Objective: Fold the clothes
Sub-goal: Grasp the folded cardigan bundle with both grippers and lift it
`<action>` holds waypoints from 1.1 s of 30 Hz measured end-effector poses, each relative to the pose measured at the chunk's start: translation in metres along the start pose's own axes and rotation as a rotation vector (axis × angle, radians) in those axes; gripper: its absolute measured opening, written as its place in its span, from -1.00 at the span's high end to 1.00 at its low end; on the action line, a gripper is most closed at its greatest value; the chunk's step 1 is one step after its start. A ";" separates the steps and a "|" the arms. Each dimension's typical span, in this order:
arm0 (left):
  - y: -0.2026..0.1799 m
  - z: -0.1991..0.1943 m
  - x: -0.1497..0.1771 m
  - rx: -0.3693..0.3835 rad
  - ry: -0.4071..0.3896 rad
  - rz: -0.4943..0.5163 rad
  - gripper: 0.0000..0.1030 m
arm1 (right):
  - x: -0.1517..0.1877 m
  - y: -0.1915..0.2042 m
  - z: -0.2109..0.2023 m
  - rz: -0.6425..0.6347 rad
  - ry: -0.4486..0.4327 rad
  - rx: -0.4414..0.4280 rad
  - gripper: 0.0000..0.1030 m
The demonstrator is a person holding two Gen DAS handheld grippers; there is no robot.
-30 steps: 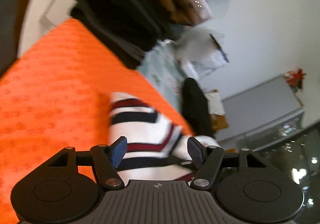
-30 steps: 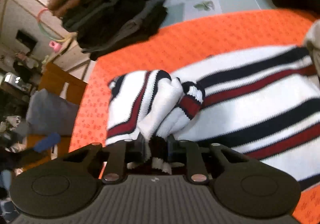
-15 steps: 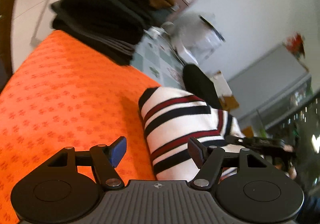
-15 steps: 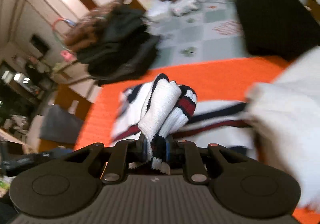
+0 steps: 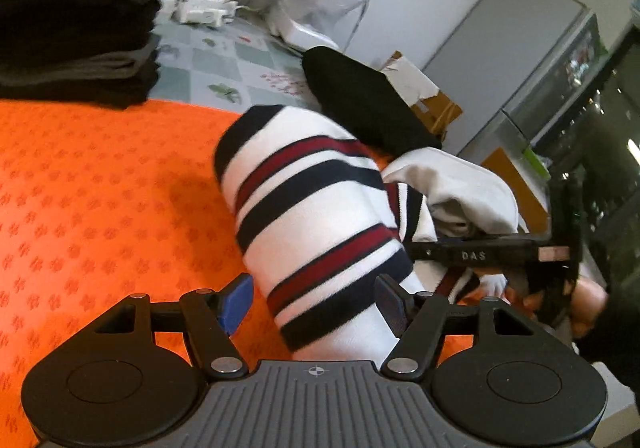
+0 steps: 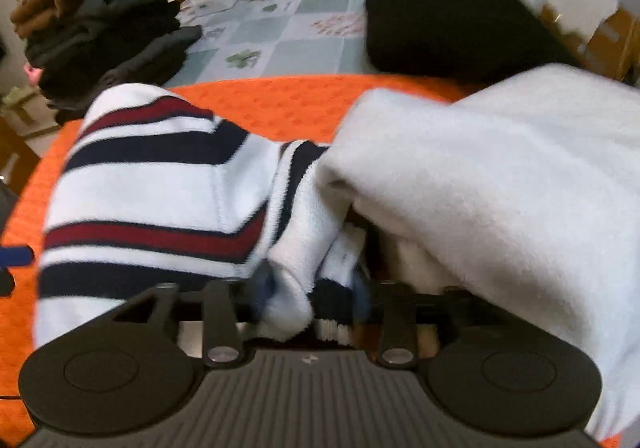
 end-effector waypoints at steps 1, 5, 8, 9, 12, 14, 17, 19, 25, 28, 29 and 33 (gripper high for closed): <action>-0.003 0.002 -0.004 0.002 -0.004 0.025 -0.20 | 0.001 0.001 -0.006 -0.011 -0.007 0.015 -0.01; -0.009 0.012 -0.028 0.011 -0.016 0.087 0.01 | 0.005 0.011 -0.035 -0.064 -0.022 0.062 -0.14; -0.013 0.019 -0.047 0.017 -0.026 0.129 0.13 | 0.007 0.022 -0.058 -0.108 -0.057 0.117 -0.19; -0.015 0.020 -0.052 0.016 -0.030 0.142 0.21 | 0.008 0.026 -0.066 -0.122 -0.071 0.137 -0.19; -0.020 0.032 -0.066 0.014 -0.025 0.186 0.23 | 0.009 0.037 -0.086 -0.144 -0.131 0.158 -0.18; -0.022 0.044 -0.071 0.007 -0.002 0.204 0.23 | 0.009 0.045 -0.090 -0.131 -0.177 0.118 -0.04; -0.018 0.060 -0.072 -0.015 0.035 0.202 0.23 | 0.010 0.051 -0.073 -0.113 -0.148 0.062 0.38; -0.012 0.071 -0.070 -0.044 0.063 0.183 0.23 | 0.016 0.049 -0.059 -0.091 -0.118 0.057 0.43; 0.016 0.097 -0.065 -0.067 0.107 0.062 -0.28 | 0.038 0.042 -0.021 -0.040 -0.053 0.060 0.56; 0.018 0.090 -0.067 -0.046 0.086 0.036 -0.27 | 0.033 0.046 -0.021 -0.070 -0.042 0.065 0.55; 0.016 0.084 -0.067 -0.041 0.073 0.038 -0.28 | 0.031 0.045 -0.025 -0.062 -0.048 0.059 0.50; 0.013 0.051 -0.067 -0.014 0.016 -0.015 -0.47 | 0.022 0.033 -0.044 0.022 -0.102 0.032 -0.34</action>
Point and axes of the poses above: each gripper's, at about its wrist camera, not at the fingertips, and z roughly the way its jaws point, y to its left, x to its underside, the point moved 7 cm from there along z, roughly the way its jaws point, and after that the axes turned 6 degrees about -z, right-handed, at the moved point
